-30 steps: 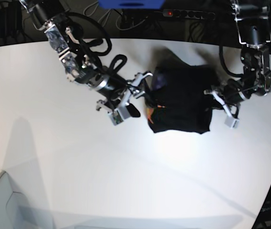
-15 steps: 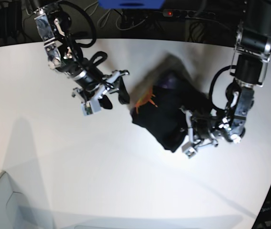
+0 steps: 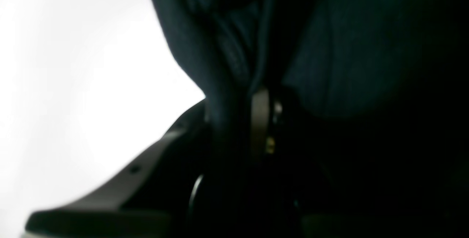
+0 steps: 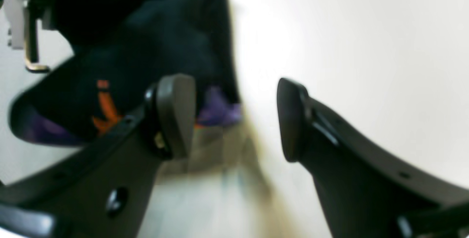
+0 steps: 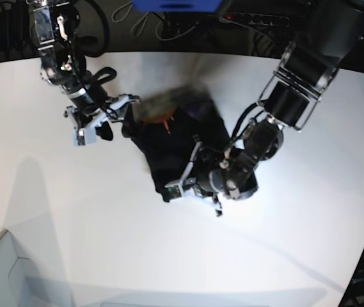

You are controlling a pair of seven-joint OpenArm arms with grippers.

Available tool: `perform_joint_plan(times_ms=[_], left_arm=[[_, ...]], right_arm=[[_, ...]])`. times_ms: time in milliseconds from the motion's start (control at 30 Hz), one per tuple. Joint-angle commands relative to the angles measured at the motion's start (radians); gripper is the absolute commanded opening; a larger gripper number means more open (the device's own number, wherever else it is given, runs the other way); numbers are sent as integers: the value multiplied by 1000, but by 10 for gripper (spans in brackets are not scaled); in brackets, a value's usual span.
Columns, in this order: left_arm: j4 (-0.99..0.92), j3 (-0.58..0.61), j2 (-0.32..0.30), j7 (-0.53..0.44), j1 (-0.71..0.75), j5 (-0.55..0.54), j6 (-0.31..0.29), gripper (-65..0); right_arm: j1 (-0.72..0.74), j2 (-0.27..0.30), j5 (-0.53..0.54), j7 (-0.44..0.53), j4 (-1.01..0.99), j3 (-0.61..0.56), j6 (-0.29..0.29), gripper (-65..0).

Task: Layout the t-shirt on the table in an organized manner, then fold the t-shirt properly
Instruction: 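Fold the bundle over with the left gripper toward the right gripper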

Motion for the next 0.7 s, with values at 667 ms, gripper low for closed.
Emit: perform_joint_plan(times_ms=[667], left_arm=[[9, 151, 95, -103, -22, 205, 2, -648]], right_arm=[[-91, -1, 10, 29, 89, 105, 10, -291]])
